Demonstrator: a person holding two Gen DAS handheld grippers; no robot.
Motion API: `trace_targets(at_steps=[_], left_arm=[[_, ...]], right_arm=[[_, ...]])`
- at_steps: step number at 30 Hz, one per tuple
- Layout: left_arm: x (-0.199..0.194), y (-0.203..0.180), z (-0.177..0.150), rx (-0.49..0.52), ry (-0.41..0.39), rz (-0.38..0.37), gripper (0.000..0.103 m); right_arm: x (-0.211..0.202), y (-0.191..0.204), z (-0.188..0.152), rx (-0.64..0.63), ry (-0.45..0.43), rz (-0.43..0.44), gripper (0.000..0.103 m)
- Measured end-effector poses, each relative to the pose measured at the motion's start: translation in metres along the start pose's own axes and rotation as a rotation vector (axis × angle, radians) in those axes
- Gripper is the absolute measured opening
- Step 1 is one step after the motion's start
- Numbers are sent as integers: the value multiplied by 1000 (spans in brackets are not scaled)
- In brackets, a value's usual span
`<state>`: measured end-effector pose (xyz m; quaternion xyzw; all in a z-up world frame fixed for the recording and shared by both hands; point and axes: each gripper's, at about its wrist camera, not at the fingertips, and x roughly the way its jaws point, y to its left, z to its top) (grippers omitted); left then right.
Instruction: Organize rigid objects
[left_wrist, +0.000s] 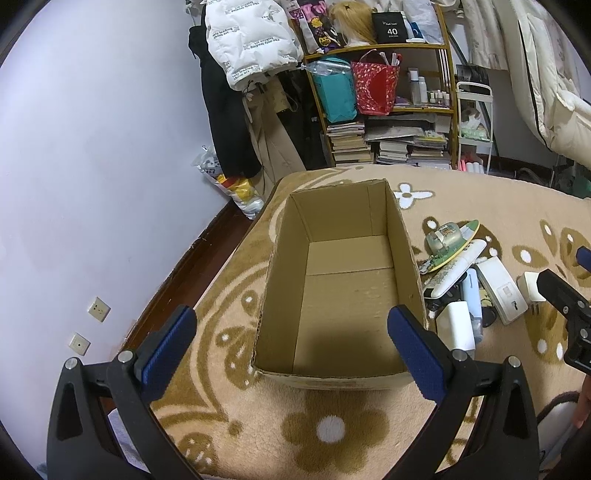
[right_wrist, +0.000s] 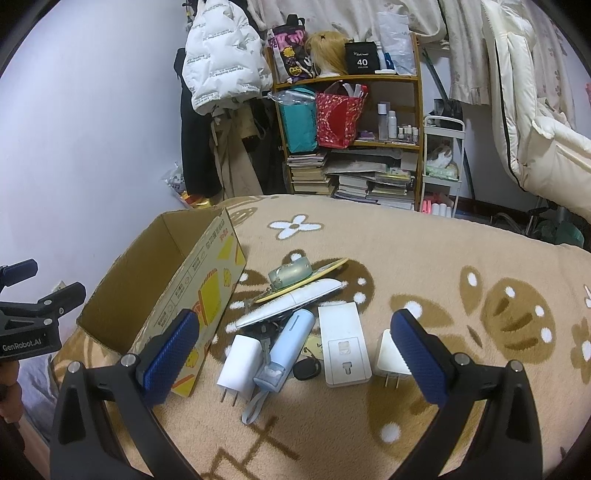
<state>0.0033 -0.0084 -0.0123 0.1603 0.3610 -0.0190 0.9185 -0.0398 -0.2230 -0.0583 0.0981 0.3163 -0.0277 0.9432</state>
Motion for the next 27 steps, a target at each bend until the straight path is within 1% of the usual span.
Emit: trace_targets(at_steps=[7, 16, 27], left_arm=[[0, 0, -1, 4, 1, -2, 102], [0, -1, 0, 18, 12, -3, 102], [1, -1, 0, 20, 17, -1, 102]], right_arm=[[0, 0, 0, 4, 3, -1, 103], [7, 2, -8, 3, 8, -2, 103], [5, 1, -4, 6, 10, -3, 103]])
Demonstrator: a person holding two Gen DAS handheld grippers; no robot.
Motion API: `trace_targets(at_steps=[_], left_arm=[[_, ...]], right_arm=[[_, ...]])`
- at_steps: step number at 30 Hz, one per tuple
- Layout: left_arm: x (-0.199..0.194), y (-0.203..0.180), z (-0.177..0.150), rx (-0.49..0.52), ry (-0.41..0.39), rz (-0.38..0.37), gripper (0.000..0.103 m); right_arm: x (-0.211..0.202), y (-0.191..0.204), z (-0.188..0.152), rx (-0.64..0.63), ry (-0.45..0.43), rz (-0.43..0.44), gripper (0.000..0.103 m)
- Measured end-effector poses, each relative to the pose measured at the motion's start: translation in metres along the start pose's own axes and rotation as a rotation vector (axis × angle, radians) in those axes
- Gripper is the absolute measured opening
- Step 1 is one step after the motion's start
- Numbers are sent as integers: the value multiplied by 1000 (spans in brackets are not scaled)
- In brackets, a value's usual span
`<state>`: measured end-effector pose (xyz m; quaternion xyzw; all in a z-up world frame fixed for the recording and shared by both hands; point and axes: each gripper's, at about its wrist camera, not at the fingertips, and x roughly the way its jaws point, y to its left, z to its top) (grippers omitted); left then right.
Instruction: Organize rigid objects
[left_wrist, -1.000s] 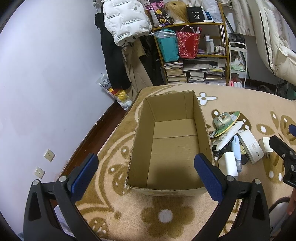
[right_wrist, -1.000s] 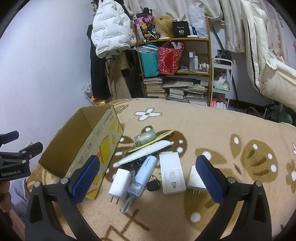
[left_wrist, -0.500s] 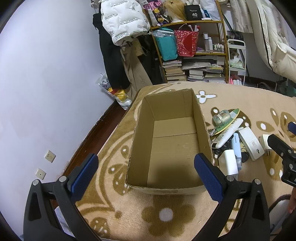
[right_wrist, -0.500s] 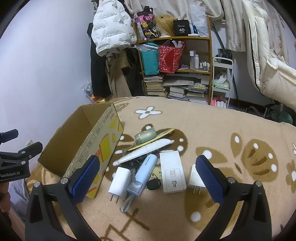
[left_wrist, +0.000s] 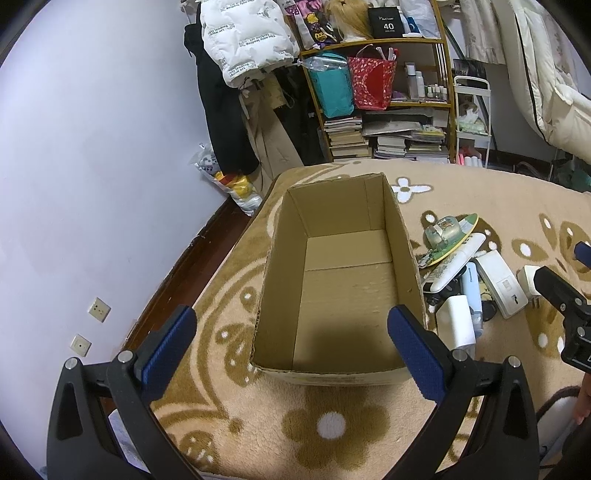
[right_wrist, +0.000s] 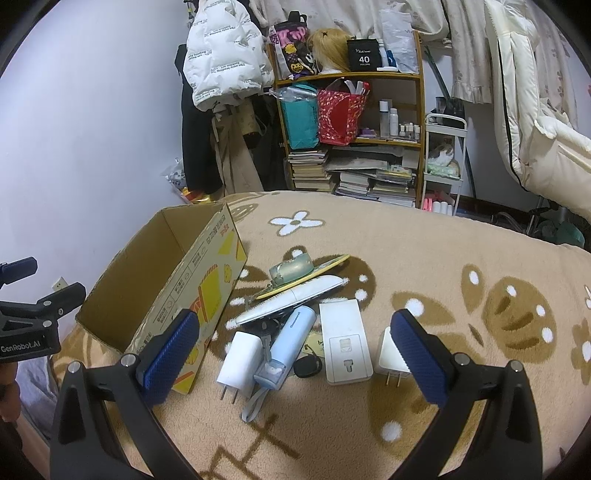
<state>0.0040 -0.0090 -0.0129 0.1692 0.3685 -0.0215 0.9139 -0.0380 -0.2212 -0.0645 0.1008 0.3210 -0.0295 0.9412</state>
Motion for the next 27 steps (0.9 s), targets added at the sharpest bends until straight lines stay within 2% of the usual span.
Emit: trace_targets(at_steps=[16, 27], left_arm=[[3, 4, 0, -20, 7, 2, 102], [21, 14, 8, -81, 62, -17, 102]], right_arm=[[3, -1, -5, 3, 2, -4, 103], [5, -4, -8, 10, -1, -16, 103]])
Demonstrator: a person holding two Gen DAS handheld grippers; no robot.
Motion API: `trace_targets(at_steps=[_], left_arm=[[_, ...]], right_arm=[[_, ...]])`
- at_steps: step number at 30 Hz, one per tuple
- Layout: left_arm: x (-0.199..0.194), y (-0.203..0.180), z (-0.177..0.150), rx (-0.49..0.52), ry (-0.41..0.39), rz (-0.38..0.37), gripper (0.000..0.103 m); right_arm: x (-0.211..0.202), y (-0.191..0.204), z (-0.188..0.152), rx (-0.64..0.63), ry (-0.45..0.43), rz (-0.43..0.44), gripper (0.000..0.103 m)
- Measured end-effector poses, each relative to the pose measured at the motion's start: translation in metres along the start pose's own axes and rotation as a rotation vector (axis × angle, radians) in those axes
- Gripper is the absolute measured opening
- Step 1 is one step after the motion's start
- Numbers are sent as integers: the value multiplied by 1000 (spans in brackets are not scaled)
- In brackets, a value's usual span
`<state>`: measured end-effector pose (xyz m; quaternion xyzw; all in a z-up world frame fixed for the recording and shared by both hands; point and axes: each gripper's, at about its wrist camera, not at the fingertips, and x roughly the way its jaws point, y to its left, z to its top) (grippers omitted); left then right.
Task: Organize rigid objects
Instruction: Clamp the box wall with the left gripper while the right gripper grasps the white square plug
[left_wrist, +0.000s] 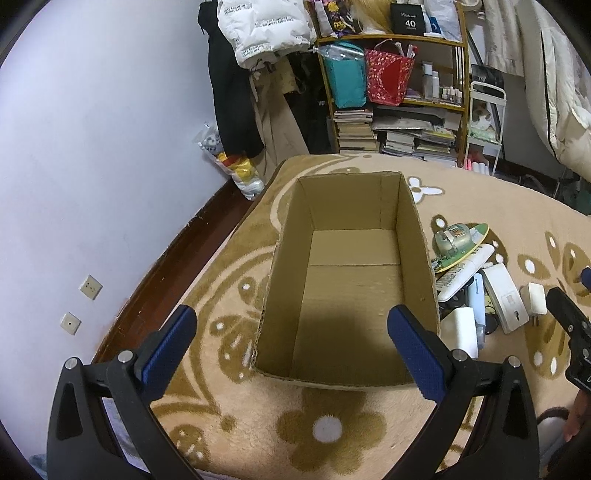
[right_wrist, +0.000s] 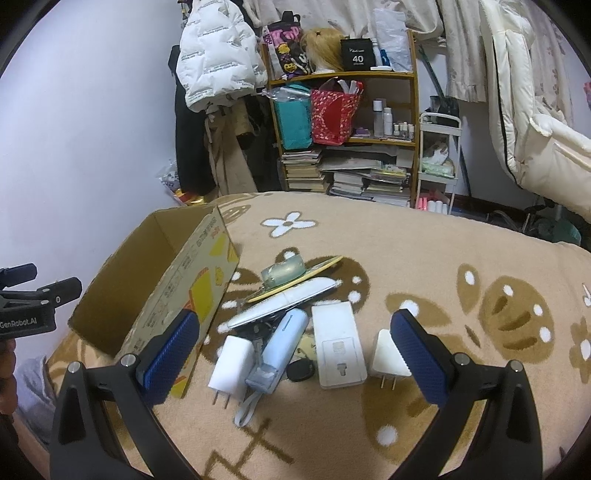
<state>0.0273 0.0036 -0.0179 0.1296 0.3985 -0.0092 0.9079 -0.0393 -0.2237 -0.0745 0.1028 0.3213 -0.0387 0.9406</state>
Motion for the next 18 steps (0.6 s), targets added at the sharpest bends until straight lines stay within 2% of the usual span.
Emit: trace_targets(at_steps=[18], left_arm=[[57, -12, 18, 66, 104, 61, 102]], right_arm=[[35, -23, 10, 75, 110, -26, 103]])
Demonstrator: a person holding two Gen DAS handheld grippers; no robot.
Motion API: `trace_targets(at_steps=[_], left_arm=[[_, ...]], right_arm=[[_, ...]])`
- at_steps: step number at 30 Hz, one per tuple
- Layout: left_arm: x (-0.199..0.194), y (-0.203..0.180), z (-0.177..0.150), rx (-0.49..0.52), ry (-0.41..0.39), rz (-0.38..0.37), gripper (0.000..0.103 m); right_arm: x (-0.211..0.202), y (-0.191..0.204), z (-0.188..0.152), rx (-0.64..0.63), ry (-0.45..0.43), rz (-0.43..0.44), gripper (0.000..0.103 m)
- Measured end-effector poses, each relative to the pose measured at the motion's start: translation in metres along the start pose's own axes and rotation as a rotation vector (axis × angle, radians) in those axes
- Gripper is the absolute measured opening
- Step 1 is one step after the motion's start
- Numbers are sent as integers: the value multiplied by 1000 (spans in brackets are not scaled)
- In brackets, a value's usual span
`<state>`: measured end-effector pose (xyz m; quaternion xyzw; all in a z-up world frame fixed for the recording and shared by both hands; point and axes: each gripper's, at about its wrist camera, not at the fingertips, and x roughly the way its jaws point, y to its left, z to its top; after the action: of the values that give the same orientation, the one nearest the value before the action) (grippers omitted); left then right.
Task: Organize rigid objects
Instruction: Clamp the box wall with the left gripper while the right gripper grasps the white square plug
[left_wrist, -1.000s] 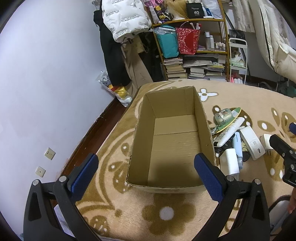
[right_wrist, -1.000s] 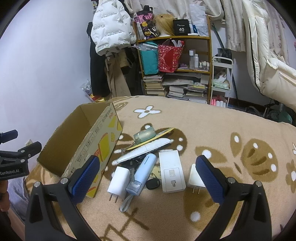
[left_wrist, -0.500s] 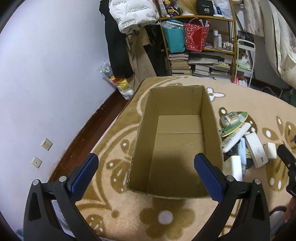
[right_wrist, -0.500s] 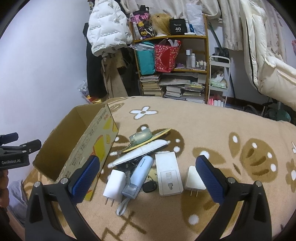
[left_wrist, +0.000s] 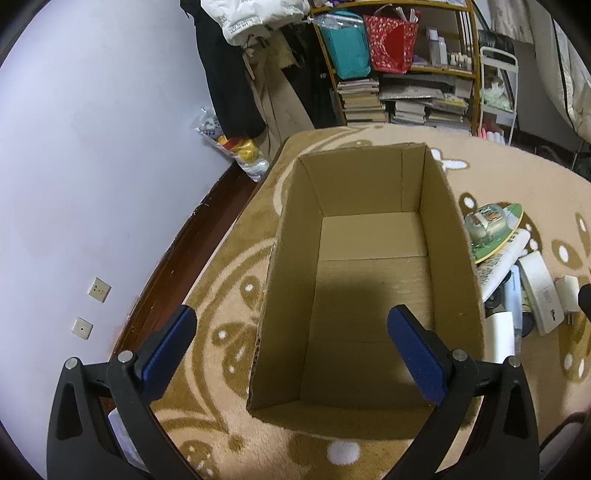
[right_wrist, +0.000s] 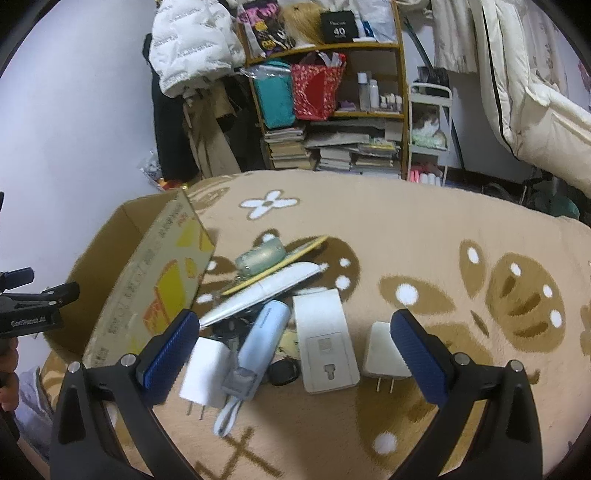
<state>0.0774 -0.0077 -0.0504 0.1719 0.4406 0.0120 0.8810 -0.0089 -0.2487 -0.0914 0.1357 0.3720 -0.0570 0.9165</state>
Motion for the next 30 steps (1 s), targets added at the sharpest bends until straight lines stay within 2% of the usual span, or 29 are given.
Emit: trace_targets(at_steps=[10, 13, 15, 21, 25, 30], left_arm=[[32, 8, 13, -29, 52, 18, 102], [45, 17, 15, -66, 82, 27, 102], [55, 24, 16, -96, 129, 39, 102], [71, 36, 12, -156, 197, 44, 102], [82, 33, 8, -129, 236, 66, 102], [88, 26, 4, -97, 255, 90, 102]], right_arm=[[29, -40, 7, 126, 71, -66, 103], [35, -50, 9, 151, 79, -84, 103], [40, -54, 8, 157, 92, -103, 102], [53, -68, 4, 206, 146, -123, 90], [61, -73, 0, 224, 188, -136, 77], [71, -81, -6, 246, 229, -151, 68]])
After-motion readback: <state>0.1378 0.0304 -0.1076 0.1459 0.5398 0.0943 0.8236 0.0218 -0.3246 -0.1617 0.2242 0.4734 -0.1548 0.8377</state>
